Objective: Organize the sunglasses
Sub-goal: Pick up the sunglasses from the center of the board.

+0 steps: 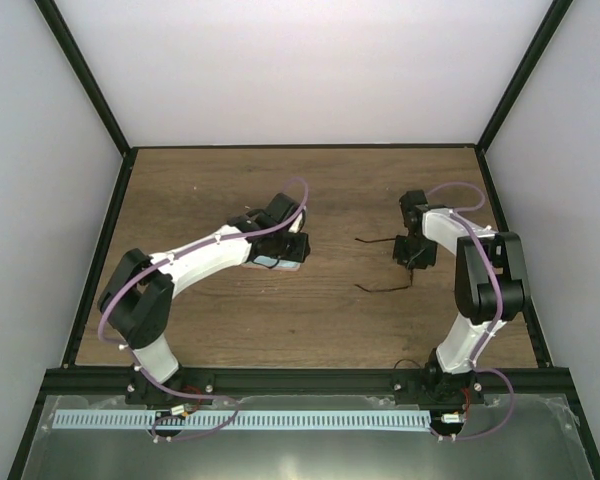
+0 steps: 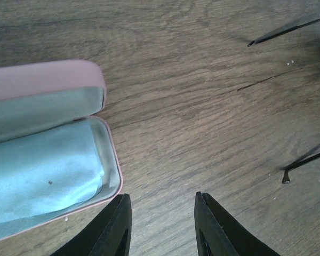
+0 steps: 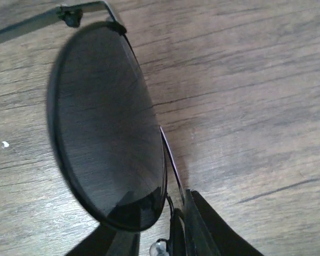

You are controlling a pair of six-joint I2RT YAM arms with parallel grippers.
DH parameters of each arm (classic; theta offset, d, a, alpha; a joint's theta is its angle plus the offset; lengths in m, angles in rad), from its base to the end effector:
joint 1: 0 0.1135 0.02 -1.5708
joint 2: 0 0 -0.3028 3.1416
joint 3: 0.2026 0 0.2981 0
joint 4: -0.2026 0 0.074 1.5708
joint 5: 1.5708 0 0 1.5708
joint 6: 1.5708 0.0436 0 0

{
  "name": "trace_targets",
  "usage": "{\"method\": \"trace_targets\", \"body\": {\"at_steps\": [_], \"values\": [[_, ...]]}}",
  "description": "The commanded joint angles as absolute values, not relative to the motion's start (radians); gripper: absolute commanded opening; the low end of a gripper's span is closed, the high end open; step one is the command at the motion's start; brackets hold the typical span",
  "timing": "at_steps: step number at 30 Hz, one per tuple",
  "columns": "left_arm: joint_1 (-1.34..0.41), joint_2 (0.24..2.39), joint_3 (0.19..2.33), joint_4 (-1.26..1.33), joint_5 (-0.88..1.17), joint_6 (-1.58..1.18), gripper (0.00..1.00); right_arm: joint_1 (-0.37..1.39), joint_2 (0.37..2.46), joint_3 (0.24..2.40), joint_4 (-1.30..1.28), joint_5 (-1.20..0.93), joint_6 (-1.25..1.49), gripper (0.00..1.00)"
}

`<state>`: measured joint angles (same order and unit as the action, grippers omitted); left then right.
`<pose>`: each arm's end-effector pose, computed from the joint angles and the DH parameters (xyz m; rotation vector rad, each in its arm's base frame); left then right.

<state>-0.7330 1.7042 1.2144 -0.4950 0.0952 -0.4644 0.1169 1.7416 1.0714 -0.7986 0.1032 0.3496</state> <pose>0.3027 -0.2781 0.2314 0.3934 2.6262 -0.5559 0.3477 0.0363 0.1608 0.3581 2.9951 -0.1160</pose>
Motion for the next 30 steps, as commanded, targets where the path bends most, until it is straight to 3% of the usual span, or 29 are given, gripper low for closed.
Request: {"method": "trace_targets", "body": {"at_steps": [1, 8, 17, 30], "values": [[-0.735, 1.744, 1.270, -0.477, 0.113, -0.452, 0.33, 0.109, 1.768, 1.127, -0.793, 0.119, 0.364, 0.20], [-0.733, 1.843, 1.400, -0.496, 0.117, -0.416, 0.33, 0.110, 1.753, 1.122, -0.784, 0.107, 0.366, 0.09], [-0.707, 2.078, 1.689, -0.524, 0.162, -0.432, 0.34, 0.112, 1.649, 1.085, -0.777, 0.045, 0.364, 0.07], [-0.673, 2.454, 2.263, -0.654, 0.315, -0.399, 0.39, 0.193, 1.565, 0.987, -0.773, -0.002, 0.384, 0.07]]}}
